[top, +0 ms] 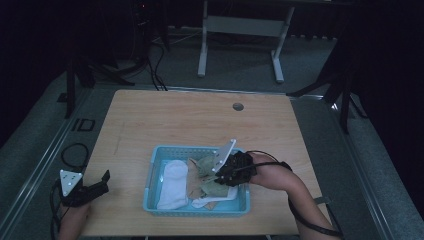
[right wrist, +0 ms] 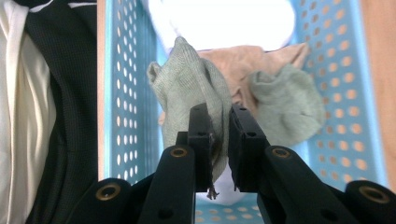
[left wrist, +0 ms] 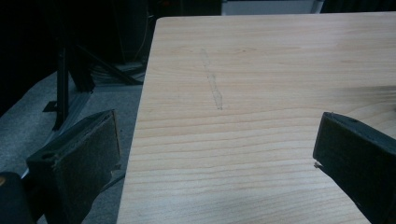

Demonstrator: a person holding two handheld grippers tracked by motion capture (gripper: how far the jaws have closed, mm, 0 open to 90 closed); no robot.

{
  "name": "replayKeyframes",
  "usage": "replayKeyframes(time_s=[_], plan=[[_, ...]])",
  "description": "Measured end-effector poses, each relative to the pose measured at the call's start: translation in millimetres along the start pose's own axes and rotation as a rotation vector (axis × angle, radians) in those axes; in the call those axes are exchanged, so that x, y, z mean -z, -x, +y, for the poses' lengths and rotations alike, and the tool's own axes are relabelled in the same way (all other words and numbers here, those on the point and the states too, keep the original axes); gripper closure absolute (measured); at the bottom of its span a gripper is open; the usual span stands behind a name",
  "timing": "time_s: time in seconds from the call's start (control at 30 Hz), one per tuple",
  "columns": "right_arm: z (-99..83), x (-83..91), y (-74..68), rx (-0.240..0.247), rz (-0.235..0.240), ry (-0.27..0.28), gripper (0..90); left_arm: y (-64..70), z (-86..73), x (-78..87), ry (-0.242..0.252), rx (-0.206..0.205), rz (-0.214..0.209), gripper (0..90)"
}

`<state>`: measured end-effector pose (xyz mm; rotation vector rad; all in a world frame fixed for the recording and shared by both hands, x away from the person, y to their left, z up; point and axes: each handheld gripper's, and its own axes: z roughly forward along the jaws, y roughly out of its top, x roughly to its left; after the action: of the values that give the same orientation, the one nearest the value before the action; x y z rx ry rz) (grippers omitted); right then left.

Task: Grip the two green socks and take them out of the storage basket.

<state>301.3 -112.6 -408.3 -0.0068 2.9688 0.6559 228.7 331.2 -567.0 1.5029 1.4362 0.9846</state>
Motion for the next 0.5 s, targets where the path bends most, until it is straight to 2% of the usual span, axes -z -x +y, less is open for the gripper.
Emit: replayKeyframes(time_s=[0.2,0.5], plan=[[-3.6,17.8,4.1,-0.014,-0.038,0.027,80.0,-0.3,0.1,0.1,-0.005,-0.005,0.000,0.4],[-12.9,38.7,8.4,-0.039,-0.081,0.033,80.0,-0.3,0.2,-0.1,-0.005,-0.001,0.000,0.4]])
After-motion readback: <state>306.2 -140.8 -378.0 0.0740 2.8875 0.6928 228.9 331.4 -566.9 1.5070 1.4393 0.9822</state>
